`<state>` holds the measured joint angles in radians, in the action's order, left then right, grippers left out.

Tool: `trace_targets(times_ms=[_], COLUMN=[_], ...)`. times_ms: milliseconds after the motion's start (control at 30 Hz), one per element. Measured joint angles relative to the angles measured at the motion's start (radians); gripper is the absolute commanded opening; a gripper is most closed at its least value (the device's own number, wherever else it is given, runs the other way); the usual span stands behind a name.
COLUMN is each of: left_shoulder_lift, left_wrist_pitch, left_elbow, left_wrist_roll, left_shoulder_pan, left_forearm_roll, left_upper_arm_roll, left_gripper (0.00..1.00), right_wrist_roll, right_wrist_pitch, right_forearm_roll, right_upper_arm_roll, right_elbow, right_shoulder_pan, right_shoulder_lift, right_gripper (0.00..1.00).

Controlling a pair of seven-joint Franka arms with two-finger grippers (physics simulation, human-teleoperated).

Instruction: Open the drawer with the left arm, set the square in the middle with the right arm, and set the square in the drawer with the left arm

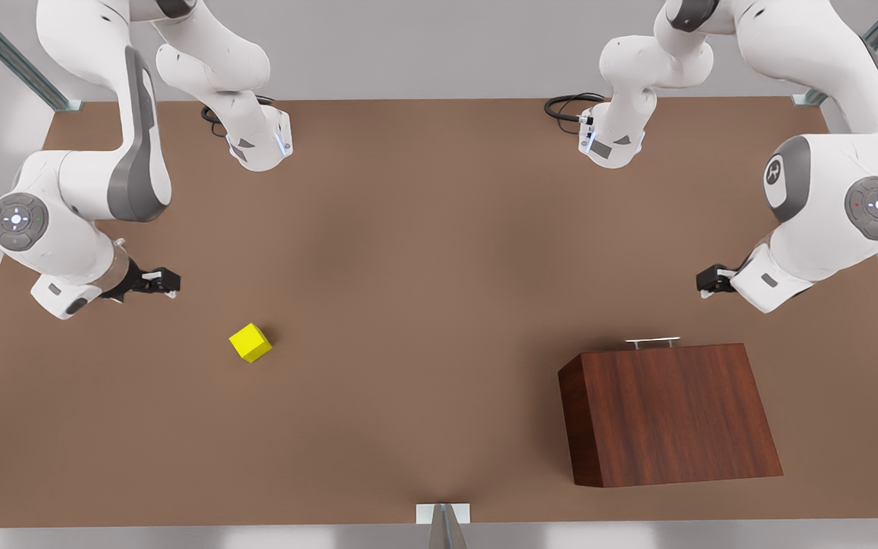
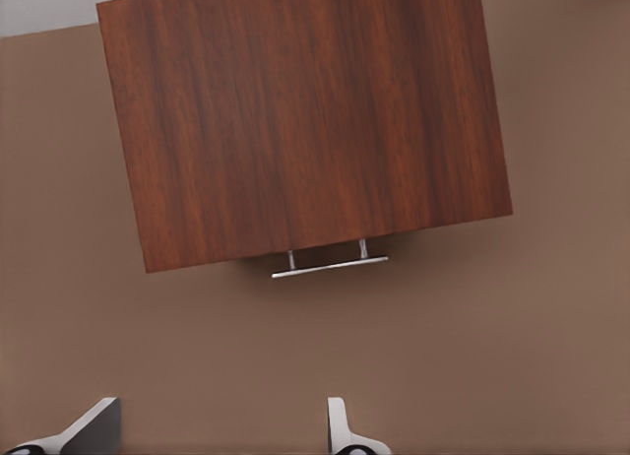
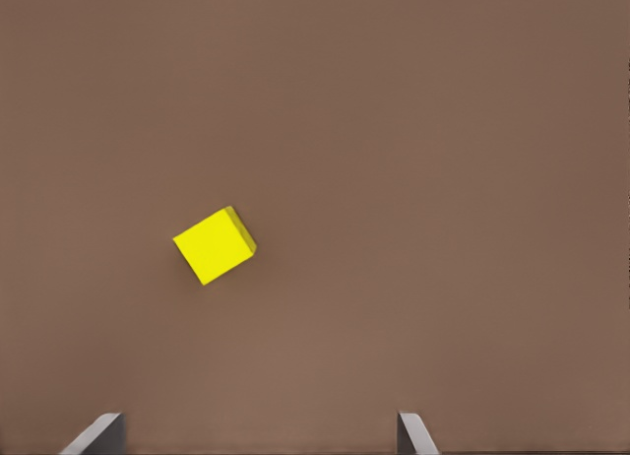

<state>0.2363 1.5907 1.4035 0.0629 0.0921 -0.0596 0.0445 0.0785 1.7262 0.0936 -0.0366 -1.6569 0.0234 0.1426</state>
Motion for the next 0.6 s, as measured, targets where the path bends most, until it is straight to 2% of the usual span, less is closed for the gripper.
trace_targets(times_ms=[67, 133, 233, 300, 333, 400, 600], left_shoulder_lift=[0.011, -0.022, -0.199, -0.234, -0.288, -0.328, -0.311], left_wrist_pitch=[-0.003, 0.059, 0.401, 0.498, 0.644, 0.812, 0.972], left_elbow=[-0.003, 0.053, 0.365, 0.459, 0.594, 0.742, 0.845], left_wrist_roll=[-0.024, -0.383, -0.880, -1.059, -1.075, -1.089, -1.097], left_shoulder_pan=[0.001, 0.000, -0.004, -0.019, -0.024, -0.007, 0.003], left_forearm_roll=[-0.001, 0.003, 0.071, 0.122, 0.145, 0.185, 0.328], left_upper_arm_roll=[0.000, 0.000, 0.008, 0.007, 0.008, 0.006, 0.006], left_gripper=[1.00, 1.00, 1.00, 1.00, 1.00, 1.00, 1.00], right_wrist_roll=[0.000, 0.001, 0.037, 0.127, 0.145, 0.269, 0.433], right_wrist_pitch=[0.004, 0.007, 0.091, 0.178, 0.266, 0.294, 0.471], right_forearm_roll=[-0.007, -0.011, -0.015, -0.017, -0.017, -0.017, -0.053], right_upper_arm_roll=[0.000, 0.000, -0.006, -0.006, -0.007, -0.007, -0.005], right_elbow=[0.000, -0.001, -0.056, -0.102, -0.158, -0.175, -0.278], right_shoulder_pan=[-0.005, -0.005, -0.015, -0.013, -0.016, -0.061, -0.081], right_shoulder_lift=[0.011, 0.008, 0.018, 0.033, 0.034, 0.055, 0.143], right_gripper=[1.00, 1.00, 1.00, 1.00, 1.00, 1.00, 1.00])
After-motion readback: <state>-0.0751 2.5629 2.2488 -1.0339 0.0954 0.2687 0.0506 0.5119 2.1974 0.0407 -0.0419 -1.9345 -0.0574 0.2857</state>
